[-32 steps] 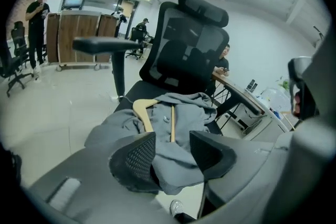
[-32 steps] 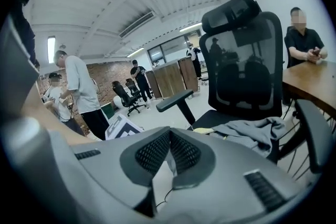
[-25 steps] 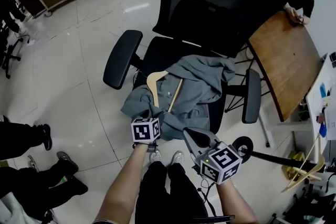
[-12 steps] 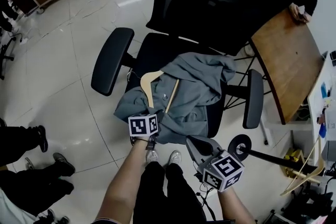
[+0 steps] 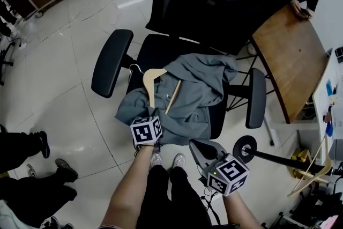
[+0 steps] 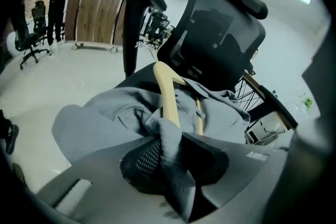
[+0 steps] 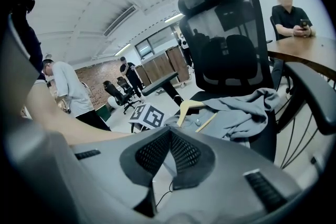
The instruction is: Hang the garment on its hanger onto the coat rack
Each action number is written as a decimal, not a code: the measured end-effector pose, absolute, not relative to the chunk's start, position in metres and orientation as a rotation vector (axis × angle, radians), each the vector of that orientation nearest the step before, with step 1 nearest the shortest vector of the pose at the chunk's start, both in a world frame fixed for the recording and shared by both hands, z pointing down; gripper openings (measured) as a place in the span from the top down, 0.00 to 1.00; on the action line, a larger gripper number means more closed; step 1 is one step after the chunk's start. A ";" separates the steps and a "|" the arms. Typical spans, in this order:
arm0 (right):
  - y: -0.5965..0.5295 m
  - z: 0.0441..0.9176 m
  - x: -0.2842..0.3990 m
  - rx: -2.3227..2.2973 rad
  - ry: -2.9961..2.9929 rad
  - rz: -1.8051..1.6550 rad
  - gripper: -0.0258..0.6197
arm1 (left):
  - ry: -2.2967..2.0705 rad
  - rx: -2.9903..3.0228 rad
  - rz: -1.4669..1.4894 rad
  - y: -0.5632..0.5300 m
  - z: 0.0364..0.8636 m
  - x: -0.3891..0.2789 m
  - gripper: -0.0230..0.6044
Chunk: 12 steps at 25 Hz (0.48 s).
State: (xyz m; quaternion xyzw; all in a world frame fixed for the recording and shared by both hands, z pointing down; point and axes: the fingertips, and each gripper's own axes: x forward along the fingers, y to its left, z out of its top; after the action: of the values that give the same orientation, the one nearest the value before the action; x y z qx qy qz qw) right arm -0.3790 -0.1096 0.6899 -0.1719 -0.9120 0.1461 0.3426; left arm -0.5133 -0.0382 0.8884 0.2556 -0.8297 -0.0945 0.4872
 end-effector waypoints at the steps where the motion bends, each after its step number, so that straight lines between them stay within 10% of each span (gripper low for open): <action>1: -0.111 0.689 -0.377 -0.443 -2.373 0.381 0.96 | -2.063 0.648 -0.208 -0.040 0.877 -0.516 0.82; 12: -0.124 0.655 -0.359 -0.450 -2.447 0.373 0.96 | -2.320 0.924 0.056 -0.069 0.755 -0.520 0.86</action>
State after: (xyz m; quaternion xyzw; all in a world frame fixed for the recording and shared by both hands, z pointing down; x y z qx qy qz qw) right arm -0.3588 -0.1243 0.6545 -0.1700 -0.9255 0.1412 0.3076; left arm -0.5201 -0.0685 0.7545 0.3508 -0.8812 0.0211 0.3162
